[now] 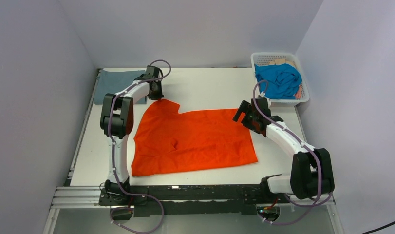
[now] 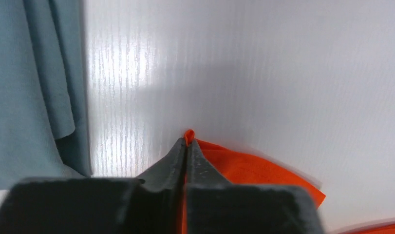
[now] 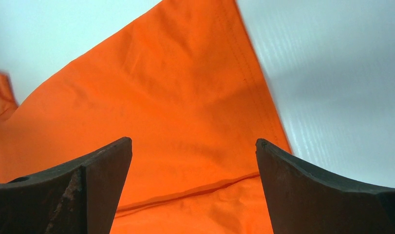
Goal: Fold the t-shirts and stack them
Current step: Grab the side of the flattened tshirt furthest away from the robot with both arms
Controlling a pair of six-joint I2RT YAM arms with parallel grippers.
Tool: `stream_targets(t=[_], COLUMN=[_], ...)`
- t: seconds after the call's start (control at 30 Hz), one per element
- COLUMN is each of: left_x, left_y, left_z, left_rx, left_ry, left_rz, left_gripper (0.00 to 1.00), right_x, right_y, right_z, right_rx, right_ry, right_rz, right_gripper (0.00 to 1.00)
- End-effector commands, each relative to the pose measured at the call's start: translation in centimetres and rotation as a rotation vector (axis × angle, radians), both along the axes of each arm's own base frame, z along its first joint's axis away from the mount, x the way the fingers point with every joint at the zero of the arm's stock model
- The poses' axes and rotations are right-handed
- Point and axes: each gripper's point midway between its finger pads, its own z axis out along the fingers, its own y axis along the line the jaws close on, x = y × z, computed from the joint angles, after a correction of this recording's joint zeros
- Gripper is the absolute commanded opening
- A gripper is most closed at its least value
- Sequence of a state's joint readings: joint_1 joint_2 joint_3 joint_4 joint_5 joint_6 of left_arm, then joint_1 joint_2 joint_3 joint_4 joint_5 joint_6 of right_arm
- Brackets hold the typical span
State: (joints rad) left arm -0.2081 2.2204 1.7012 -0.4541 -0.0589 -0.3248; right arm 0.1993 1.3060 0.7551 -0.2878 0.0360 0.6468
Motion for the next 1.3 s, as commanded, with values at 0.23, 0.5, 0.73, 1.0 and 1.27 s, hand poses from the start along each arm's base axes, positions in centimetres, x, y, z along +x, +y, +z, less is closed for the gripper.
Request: stream_targets(t=[0.23,0.5,0.73,1.0,1.27], left_x=[-2.3,-3.2,-4.3,-5.9,-7.4], left_y=[-0.7,-2.0,-1.9,-2.0,-2.7], left_z=[2.9,5.7,6.2,7.4,8.4], left_rx=[-0.015,-0.080,-0.084,-0.112,-0.150], left_ry=[-0.027,-0.095,-0.103,-0.135,-0.156], left_rz=[-0.007,-0.061,-0.061,-0.061,-0.085], left_gripper=[0.00,0.00,0.00,0.00,0.00], right_x=[8.5,14.1,14.6,12.3,12.9], right_y=[-0.7,-2.7,-3.8,-3.4,-3.4], right_z=[1.6,-2.6,-4.9,-5.9,-4.2], right_rx=[-0.143,-0.347,-0.415,-0.370,-0.389], right_ry=[-0.042,0.079,0.123,0.138,0.087], right_rz=[-0.043,-0.111,-0.139,-0.116,-0.090], right_gripper=[1.00,0.86,0.68,0.42,0.04])
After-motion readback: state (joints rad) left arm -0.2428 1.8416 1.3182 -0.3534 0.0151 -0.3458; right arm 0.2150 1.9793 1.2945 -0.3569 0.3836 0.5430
